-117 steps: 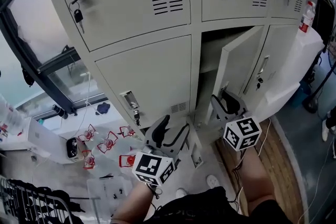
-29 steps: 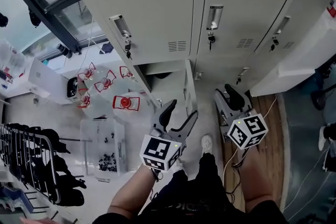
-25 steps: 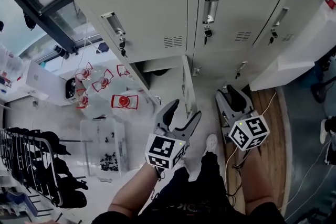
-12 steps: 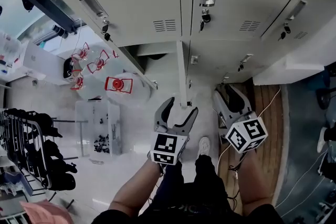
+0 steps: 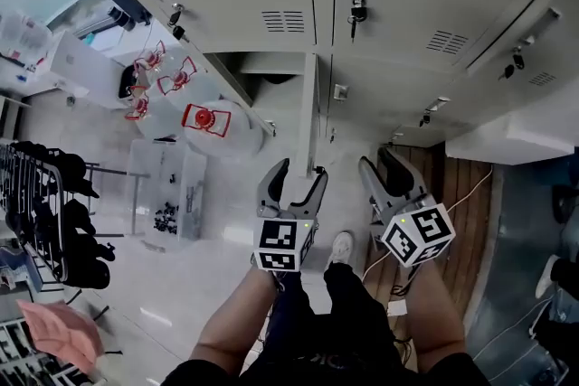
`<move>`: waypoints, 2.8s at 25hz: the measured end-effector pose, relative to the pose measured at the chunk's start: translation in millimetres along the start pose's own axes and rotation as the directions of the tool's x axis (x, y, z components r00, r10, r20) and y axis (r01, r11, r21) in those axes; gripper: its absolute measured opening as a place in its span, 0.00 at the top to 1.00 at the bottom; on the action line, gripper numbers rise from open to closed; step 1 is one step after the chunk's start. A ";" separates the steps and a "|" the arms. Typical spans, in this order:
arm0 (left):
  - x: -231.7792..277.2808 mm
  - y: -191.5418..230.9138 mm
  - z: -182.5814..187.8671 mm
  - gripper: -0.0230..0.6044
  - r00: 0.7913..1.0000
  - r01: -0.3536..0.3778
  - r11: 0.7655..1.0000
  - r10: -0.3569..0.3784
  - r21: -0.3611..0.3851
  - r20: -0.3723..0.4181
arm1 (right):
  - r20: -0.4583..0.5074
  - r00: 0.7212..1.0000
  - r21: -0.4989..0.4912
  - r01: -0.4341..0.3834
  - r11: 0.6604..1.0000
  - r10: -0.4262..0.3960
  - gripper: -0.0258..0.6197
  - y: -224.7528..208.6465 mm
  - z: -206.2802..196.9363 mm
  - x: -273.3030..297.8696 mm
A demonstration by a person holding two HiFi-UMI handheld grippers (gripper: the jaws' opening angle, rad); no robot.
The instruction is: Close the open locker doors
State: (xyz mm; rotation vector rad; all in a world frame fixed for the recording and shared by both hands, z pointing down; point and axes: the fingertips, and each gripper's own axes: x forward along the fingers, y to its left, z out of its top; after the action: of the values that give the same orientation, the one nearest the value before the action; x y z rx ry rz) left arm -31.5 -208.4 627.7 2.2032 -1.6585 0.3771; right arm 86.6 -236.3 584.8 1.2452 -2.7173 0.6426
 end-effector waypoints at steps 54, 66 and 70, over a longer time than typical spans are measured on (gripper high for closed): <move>-10.6 165.6 6.6 0.76 0.935 -0.356 0.927 0.354 -0.121 -0.035 | -0.039 0.972 -0.053 -0.235 0.971 0.233 0.72 86.6 17.9 117.5; 17.3 224.7 27.9 0.78 0.945 -0.326 0.933 0.327 -0.152 -0.016 | -0.047 0.983 -0.048 -0.180 0.982 0.178 0.72 103.4 19.4 168.1; 30.9 240.6 36.0 0.78 0.946 -0.322 0.935 0.323 -0.148 -0.016 | -0.036 0.987 -0.045 -0.157 0.987 0.156 0.72 99.9 25.3 182.4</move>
State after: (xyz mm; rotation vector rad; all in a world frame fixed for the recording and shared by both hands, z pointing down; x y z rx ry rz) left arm -254.2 -310.6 637.3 1.8290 -1.9893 0.3153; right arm -106.3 -317.2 572.8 1.0091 -2.8057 0.6034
